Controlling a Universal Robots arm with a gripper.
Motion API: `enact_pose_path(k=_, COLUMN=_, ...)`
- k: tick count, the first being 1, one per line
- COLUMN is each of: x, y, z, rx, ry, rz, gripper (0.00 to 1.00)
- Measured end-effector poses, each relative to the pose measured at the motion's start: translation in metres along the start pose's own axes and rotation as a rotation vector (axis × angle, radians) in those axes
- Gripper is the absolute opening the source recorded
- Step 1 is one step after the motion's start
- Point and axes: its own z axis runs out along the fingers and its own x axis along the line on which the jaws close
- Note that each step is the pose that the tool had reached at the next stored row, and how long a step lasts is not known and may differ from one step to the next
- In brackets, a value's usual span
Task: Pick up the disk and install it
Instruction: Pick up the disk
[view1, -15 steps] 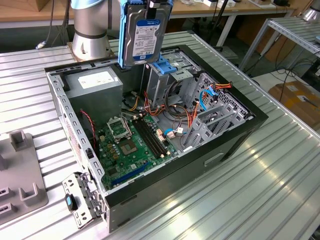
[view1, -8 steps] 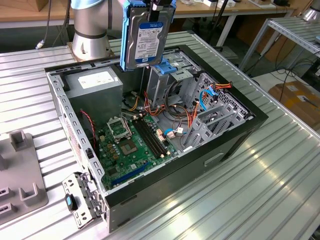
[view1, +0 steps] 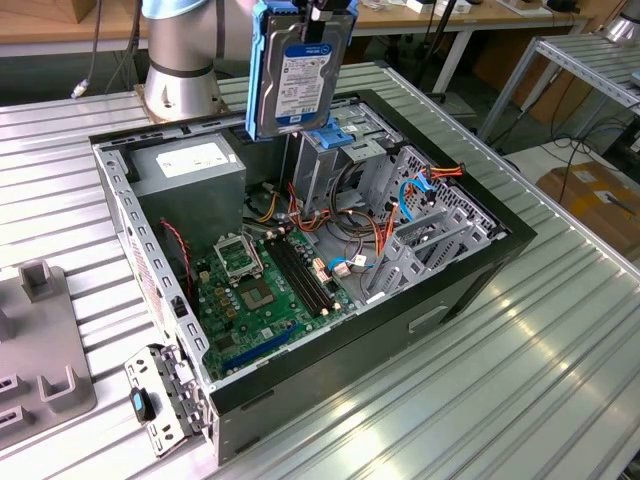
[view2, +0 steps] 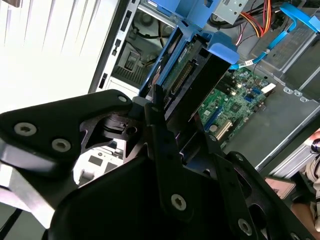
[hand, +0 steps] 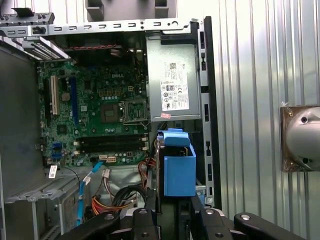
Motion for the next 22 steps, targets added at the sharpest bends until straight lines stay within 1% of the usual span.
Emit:
enact_pose_path(k=3, x=0.0003, y=-0.0006, z=-0.0001, rx=0.0, ry=0.0, rz=0.0, gripper=0.35)
enact_pose_path(k=5, x=0.0019, y=-0.0007, z=-0.0001, rx=0.0, ry=0.0001, rz=0.0, gripper=0.35)
enact_pose_path(k=8, x=0.0067, y=-0.001, z=-0.0001, rx=-0.0001, ry=0.0001, rz=0.0, gripper=0.35)
enact_pose_path(k=11, x=0.0132, y=-0.0013, z=-0.0002, rx=0.0, ry=0.0, rz=0.0, gripper=0.35)
enact_pose_path(k=13, x=0.0198, y=-0.0017, z=-0.0002, rx=0.0, ry=-0.0001, rz=0.0, gripper=0.35)
enact_pose_path(k=15, x=0.0242, y=-0.0019, z=-0.0004, rx=0.0, ry=0.0001, rz=0.0, gripper=0.35)
enact_pose_path(k=16, x=0.0276, y=-0.0021, z=-0.0004, rx=0.0, ry=0.0, rz=0.0, gripper=0.35)
enact_pose_path(k=19, x=0.0416, y=-0.0029, z=-0.0005, rx=0.0, ry=0.0, rz=0.0, gripper=0.35)
enact_pose_path(k=20, x=0.0479, y=-0.0032, z=-0.0006, rx=0.0, ry=0.0001, rz=0.0, gripper=0.35)
enact_pose_path(k=22, x=0.0493, y=-0.0033, z=-0.0005, rx=0.0, ry=0.0, rz=0.0, gripper=0.35)
